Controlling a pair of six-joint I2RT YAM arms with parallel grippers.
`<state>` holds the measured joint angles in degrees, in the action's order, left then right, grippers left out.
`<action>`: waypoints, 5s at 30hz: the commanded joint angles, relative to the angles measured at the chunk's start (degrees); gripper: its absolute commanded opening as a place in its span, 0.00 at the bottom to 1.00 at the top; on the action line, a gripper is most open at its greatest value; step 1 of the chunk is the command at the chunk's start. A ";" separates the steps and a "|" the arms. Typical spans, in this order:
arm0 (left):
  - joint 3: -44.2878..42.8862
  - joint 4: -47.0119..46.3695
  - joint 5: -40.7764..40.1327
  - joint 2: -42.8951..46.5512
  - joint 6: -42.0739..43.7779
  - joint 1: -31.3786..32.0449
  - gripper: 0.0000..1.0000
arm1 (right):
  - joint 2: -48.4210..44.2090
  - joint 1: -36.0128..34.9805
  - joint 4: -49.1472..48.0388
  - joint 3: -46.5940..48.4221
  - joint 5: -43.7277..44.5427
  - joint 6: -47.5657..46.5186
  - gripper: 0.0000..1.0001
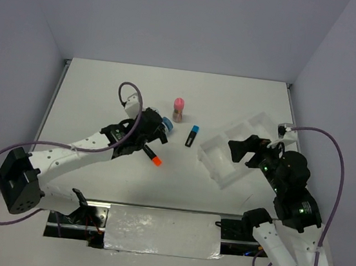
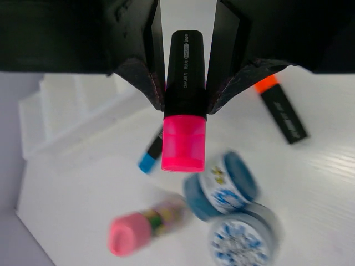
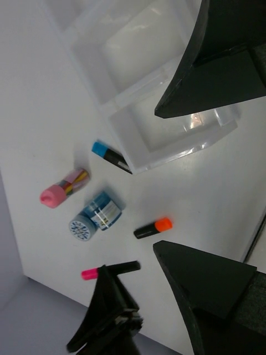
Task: Sort the stationery into containers
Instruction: Pick up the pen from the center of the board, then place the pen in the storage box, then pick up the pen from the center of the board, then place the pen in the storage box.
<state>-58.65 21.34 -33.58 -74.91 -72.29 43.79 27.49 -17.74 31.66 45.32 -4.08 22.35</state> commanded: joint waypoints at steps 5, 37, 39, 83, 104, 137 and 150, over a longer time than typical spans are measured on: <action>-1.36 -32.47 5.36 -9.97 1.36 9.46 0.00 | -5.85 -0.10 7.62 9.43 15.31 -0.82 1.00; -22.38 -24.24 2.65 -37.50 -9.36 18.96 0.70 | -6.83 -0.10 9.12 10.23 13.13 -1.25 1.00; -22.82 -24.16 2.30 -36.80 -8.22 18.96 0.82 | -6.66 -0.02 9.03 10.40 12.87 -1.43 1.00; 1.70 25.15 -4.65 32.99 38.98 -22.35 0.99 | 91.24 -39.48 -8.11 40.63 12.07 -8.29 0.72; 2.31 24.10 -3.77 35.36 39.86 -23.05 0.99 | 67.83 -40.90 -18.30 26.51 5.05 -11.97 0.10; 2.58 18.21 15.37 28.52 42.50 -23.22 0.99 | 46.34 -8.81 6.84 12.51 16.03 -22.44 0.19; -8.12 10.13 23.21 9.54 38.89 -7.86 0.99 | 42.85 -8.81 6.22 13.13 16.29 -18.58 0.74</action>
<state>-61.45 37.04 -12.27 -61.93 -32.01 31.97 75.35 -26.48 38.59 57.74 11.62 1.87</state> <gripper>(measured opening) 0.993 0.742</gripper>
